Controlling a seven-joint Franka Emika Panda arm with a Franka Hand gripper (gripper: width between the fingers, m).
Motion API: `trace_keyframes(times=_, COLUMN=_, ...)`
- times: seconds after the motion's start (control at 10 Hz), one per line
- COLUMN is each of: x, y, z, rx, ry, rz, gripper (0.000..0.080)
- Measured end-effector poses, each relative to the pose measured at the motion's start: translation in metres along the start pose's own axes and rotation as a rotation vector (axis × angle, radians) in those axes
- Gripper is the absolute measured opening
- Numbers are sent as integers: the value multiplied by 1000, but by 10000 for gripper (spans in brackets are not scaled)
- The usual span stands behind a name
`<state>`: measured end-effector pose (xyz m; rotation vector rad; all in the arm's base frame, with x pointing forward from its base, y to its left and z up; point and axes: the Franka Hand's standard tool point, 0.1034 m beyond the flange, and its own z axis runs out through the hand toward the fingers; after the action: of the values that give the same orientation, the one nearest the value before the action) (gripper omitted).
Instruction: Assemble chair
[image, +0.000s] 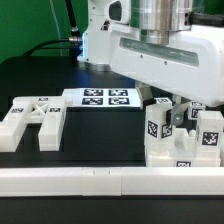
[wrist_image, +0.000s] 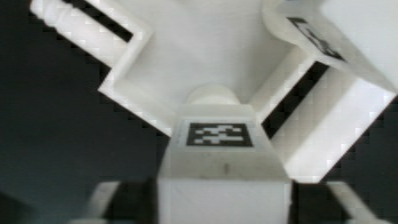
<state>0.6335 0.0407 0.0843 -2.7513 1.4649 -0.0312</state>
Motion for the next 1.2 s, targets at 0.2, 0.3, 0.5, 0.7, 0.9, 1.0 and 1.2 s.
trace_keyframes(times=0.2, x=1, y=0, z=-1, rx=-2, ry=4, rz=-127, gripper=545)
trace_keyframes(times=0.3, x=1, y=0, z=-1, rx=-2, ry=4, rz=-240, gripper=630)
trace_keyframes(times=0.5, x=1, y=-1, z=-1, rx=-2, ry=4, rz=-435, gripper=648)
trace_keyframes(times=0.7, x=0, y=-1, z=0, rx=-2, ry=5, rz=-614, gripper=649)
trace_keyframes(times=0.9, x=-1, y=-2, z=0, rx=-4, ry=7, rz=-800, gripper=649)
trace_keyframes(times=1.0, x=-1, y=-2, z=0, rx=-11, ry=11, rz=-886, gripper=649)
trace_keyframes(times=1.2, x=-1, y=-1, z=0, rx=-22, ry=15, rz=-1048, gripper=649)
